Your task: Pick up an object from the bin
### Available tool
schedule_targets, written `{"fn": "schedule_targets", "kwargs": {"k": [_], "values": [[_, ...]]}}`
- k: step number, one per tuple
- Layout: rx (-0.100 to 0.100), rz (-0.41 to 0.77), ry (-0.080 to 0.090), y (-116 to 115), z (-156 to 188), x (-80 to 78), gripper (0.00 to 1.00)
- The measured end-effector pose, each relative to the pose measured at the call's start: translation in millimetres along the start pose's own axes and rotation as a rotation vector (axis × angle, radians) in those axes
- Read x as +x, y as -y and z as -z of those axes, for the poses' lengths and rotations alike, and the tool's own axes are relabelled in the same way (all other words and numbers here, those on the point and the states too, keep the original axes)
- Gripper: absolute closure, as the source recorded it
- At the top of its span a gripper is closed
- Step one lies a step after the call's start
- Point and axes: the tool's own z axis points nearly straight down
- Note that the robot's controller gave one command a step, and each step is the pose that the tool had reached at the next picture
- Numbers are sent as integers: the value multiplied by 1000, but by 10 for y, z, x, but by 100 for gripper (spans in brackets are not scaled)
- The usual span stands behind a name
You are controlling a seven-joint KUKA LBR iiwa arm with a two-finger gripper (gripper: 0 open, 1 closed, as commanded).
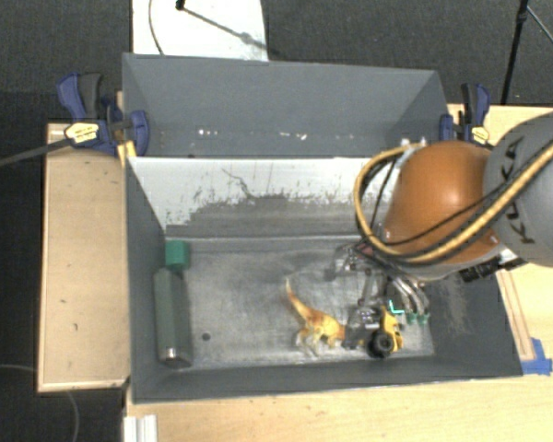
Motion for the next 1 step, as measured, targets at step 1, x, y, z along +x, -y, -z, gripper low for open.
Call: {"fn": "schedule_targets", "kwargs": {"k": [1], "values": [[0, -2, 8, 1, 33, -18, 0]]}}
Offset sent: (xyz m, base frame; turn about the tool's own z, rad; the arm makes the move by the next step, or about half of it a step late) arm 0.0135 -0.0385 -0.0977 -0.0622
